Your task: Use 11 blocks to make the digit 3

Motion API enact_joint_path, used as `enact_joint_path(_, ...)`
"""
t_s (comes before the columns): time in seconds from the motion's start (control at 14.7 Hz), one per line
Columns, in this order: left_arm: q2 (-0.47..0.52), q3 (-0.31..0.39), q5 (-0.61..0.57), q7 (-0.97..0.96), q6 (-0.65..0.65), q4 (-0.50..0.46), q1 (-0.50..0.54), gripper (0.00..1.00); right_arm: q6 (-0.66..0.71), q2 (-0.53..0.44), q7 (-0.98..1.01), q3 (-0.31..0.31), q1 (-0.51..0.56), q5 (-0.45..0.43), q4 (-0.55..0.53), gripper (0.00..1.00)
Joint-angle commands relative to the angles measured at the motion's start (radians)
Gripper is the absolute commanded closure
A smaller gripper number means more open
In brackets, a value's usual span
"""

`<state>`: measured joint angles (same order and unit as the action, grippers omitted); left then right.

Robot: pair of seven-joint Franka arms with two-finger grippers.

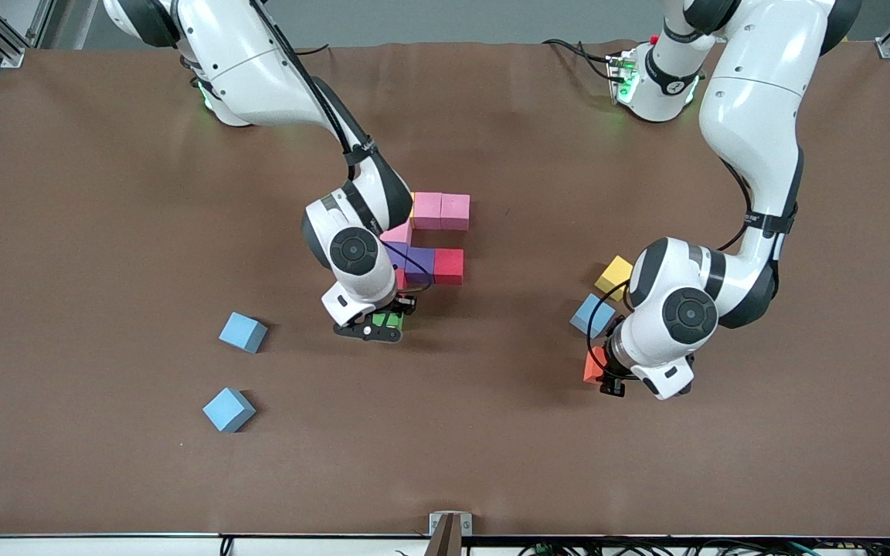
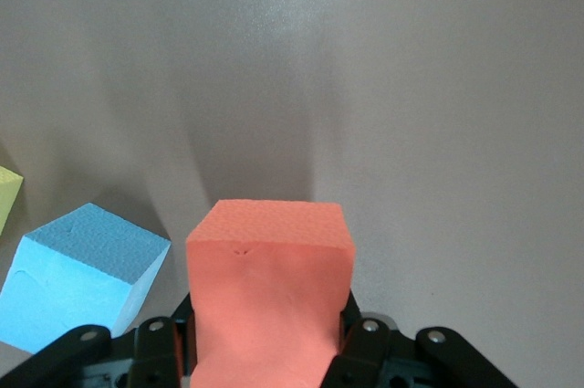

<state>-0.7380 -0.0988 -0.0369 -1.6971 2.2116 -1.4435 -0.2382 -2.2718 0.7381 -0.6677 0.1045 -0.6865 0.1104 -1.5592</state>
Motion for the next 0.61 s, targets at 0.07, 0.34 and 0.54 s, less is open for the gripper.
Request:
enact_joint_path(0.07,-0.004,0.005,-0.001,0.001,0.008,0.006,-0.004,0.64,0.003,-0.022,-0.016,0.006,-0.010,-0.014,-0.047,0.98)
enact_joint_path(0.34,-0.006,0.005,-0.008,-0.001,0.008,0.005,-0.006,0.64,0.003,-0.020,-0.013,0.006,-0.010,-0.014,-0.048,0.98)
enact_joint_path(0.54,-0.006,0.005,-0.008,-0.001,0.008,0.005,-0.006,0.64,0.003,-0.020,-0.013,0.006,-0.010,-0.014,-0.045,0.98)
